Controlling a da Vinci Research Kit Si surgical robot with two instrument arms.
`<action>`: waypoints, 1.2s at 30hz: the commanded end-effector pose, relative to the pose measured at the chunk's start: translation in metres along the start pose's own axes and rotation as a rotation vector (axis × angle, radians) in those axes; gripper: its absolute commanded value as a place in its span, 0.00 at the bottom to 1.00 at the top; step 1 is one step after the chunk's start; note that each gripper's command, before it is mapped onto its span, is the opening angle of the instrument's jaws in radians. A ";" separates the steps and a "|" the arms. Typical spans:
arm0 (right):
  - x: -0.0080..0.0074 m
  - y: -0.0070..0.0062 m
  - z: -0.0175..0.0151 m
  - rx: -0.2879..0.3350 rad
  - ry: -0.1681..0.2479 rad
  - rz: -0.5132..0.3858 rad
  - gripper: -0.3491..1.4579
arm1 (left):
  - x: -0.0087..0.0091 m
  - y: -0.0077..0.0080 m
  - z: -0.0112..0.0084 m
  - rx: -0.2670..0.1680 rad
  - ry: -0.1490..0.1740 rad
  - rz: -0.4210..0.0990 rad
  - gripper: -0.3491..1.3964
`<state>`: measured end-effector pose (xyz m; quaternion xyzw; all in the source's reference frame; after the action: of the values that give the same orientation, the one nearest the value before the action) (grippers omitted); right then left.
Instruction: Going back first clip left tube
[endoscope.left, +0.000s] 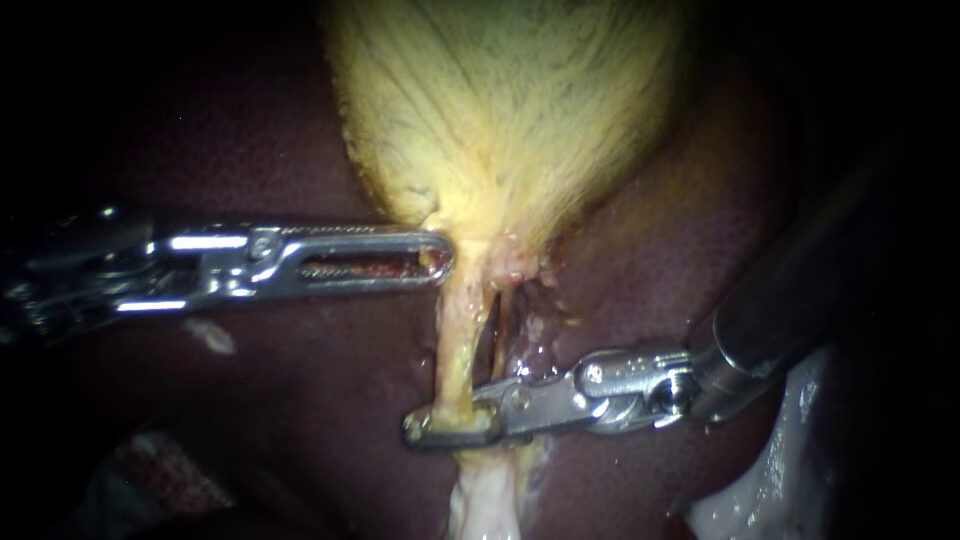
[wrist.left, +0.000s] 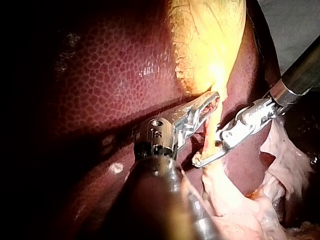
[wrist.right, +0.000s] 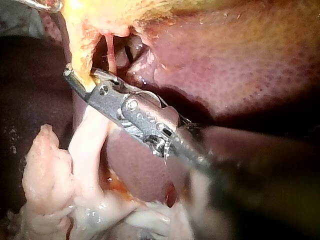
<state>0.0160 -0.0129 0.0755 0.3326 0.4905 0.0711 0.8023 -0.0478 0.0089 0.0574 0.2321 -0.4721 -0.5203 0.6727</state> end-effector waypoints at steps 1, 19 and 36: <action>0.0000 0.0000 0.0000 0.000 0.000 0.000 0.00 | 0.0000 0.0000 0.0000 0.000 0.000 0.001 0.08; 0.0005 0.0003 0.0002 -0.001 -0.011 -0.103 0.37 | 0.0000 0.0000 -0.0001 0.001 0.000 0.001 0.08; 0.0010 0.0004 0.0002 -0.021 -0.014 -0.207 0.48 | 0.0000 0.0000 -0.0002 0.000 0.000 0.001 0.08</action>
<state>0.0167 -0.0123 0.0750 0.2682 0.5159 -0.0070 0.8136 -0.0477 0.0088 0.0573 0.2321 -0.4723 -0.5198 0.6729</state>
